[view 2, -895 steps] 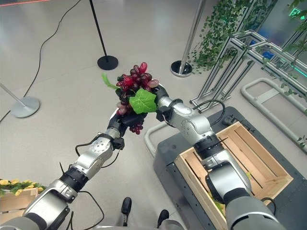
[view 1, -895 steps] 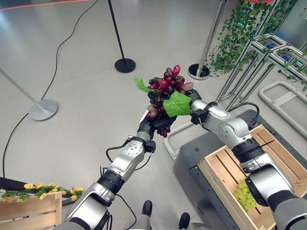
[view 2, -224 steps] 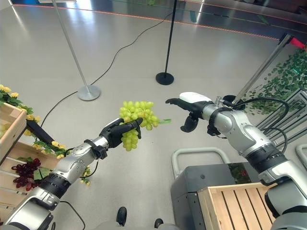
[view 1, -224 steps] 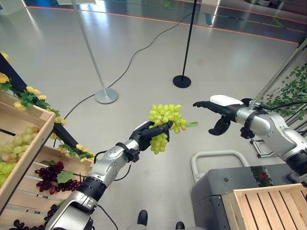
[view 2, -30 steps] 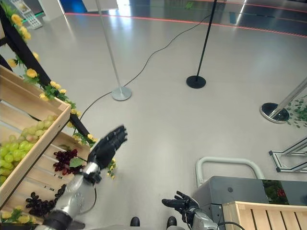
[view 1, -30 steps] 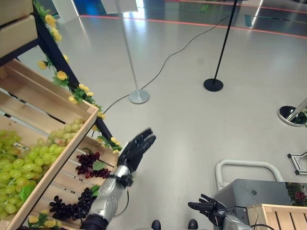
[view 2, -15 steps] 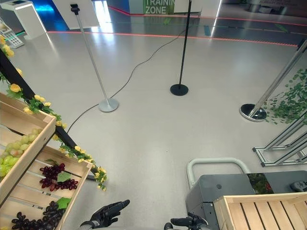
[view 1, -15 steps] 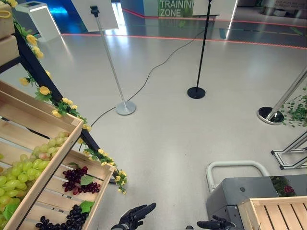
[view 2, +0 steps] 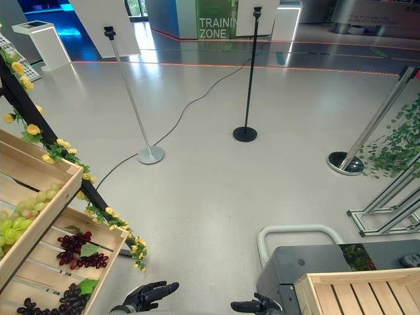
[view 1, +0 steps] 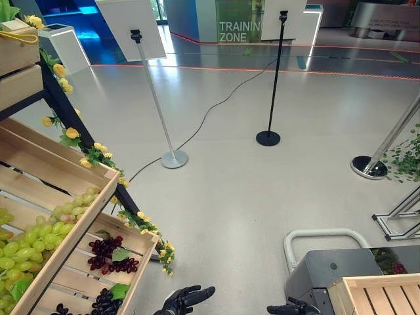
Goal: Pick up the fruits from the basket on one side to the basket on the other side
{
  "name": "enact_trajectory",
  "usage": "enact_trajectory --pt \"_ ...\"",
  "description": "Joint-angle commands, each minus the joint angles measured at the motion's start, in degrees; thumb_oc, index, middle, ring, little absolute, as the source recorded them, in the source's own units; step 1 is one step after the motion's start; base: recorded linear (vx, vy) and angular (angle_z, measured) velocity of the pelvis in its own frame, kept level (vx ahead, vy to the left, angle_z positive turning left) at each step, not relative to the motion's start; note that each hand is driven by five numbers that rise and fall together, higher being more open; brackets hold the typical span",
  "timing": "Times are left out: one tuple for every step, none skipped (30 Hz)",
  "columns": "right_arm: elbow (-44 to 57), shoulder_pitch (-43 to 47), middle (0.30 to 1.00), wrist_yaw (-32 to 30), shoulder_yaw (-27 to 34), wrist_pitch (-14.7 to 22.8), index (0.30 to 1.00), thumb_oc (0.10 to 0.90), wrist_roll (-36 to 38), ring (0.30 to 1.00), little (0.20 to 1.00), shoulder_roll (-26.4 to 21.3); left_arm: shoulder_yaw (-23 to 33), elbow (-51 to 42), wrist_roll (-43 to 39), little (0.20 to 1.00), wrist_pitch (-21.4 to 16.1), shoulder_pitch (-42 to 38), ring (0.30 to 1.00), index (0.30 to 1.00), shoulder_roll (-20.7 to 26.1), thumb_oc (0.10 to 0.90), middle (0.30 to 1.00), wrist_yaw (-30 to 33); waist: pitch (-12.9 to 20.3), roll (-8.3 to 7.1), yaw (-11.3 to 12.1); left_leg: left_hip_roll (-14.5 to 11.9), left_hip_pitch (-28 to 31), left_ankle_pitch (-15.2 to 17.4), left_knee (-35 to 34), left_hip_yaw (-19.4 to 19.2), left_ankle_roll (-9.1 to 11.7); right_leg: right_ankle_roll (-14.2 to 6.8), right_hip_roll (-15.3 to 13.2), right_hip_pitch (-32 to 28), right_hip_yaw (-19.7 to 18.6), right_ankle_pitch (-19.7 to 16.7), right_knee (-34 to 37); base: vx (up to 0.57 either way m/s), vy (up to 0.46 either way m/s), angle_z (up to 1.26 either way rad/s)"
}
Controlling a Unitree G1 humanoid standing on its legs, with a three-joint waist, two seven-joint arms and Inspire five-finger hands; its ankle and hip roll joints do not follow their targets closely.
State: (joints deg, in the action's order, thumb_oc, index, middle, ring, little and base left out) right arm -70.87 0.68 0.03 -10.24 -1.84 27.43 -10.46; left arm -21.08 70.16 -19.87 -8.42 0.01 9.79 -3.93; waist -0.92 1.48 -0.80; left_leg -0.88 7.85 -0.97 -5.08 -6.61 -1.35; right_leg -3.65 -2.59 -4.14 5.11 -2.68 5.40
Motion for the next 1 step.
enact_trajectory --pt "-3.8 3.79 0.9 -0.32 -2.01 1.78 0.9 0.8 1.43 0.9 0.9 0.58 -0.71 1.9 1.86 0.9 -1.88 -2.93 0.9 0.9 -1.65 0.8 0.9 1.66 -1.6 -1.1 0.02 1.8 -0.86 1.74 0.24 3.01 0.18 0.16 0.21 -1.65 -1.25 -0.12 -0.41 0.0 0.0 0.0"
